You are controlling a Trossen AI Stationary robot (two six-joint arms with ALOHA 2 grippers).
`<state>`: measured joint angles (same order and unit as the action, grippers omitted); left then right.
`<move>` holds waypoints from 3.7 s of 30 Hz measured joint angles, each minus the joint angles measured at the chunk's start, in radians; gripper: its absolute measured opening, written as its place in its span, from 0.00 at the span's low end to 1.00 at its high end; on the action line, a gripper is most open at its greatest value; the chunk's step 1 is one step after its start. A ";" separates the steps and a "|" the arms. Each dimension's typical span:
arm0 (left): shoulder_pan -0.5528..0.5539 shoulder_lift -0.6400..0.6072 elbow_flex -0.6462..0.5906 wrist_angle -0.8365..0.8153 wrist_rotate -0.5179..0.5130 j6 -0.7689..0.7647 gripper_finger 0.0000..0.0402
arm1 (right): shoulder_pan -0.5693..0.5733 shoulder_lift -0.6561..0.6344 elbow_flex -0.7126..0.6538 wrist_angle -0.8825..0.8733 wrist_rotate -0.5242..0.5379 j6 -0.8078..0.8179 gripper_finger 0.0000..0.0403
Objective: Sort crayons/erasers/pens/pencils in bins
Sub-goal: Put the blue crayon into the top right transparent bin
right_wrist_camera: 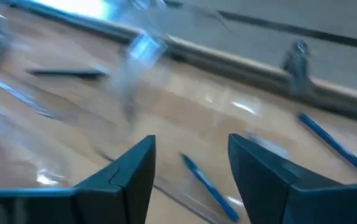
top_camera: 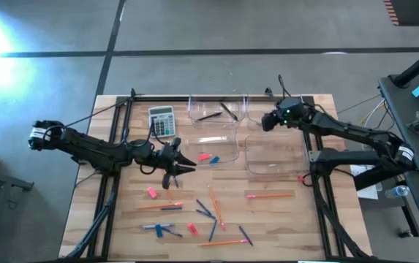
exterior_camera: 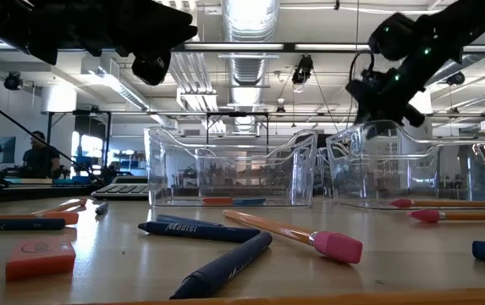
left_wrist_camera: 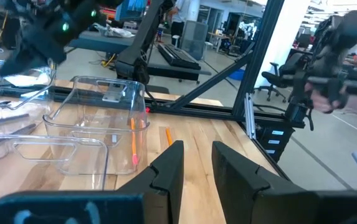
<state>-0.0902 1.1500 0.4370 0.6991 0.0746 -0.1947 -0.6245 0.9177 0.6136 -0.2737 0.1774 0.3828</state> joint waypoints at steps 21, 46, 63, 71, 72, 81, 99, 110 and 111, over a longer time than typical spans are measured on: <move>-0.002 0.000 0.002 0.000 0.000 -0.008 0.17 | 0.681 -0.221 0.075 -0.005 0.071 0.033 0.44; -0.018 -0.013 0.006 -0.002 0.011 -0.008 0.17 | 1.241 0.193 0.099 0.212 0.298 -0.003 0.44; -0.042 -0.013 0.012 -0.014 -0.017 0.034 0.17 | 1.323 0.355 0.100 0.518 0.296 -0.161 0.44; -0.063 -0.009 0.064 -0.120 -0.055 0.076 0.17 | 1.325 0.380 0.101 0.597 0.297 -0.226 0.44; -0.064 -0.008 0.069 -0.133 -0.055 0.076 0.17 | 1.325 0.382 0.101 0.609 0.297 -0.232 0.44; -0.090 0.008 0.109 -0.168 -0.055 0.081 0.17 | 1.325 0.394 0.101 0.661 0.295 -0.274 0.44; -0.215 0.009 0.473 -1.068 -0.143 -0.001 0.17 | 1.327 0.398 0.101 0.677 0.295 -0.271 0.44; -0.274 0.119 0.477 -1.393 -0.187 -0.114 0.17 | 1.327 0.427 0.101 0.715 0.296 -0.277 0.44; -0.274 0.135 0.473 -1.416 -0.187 -0.114 0.17 | 1.327 0.427 0.101 0.715 0.296 -0.277 0.44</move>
<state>-0.3645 1.2853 0.9103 -0.7171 -0.1120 -0.3088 0.7021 1.3449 0.7147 0.4408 0.4736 0.1057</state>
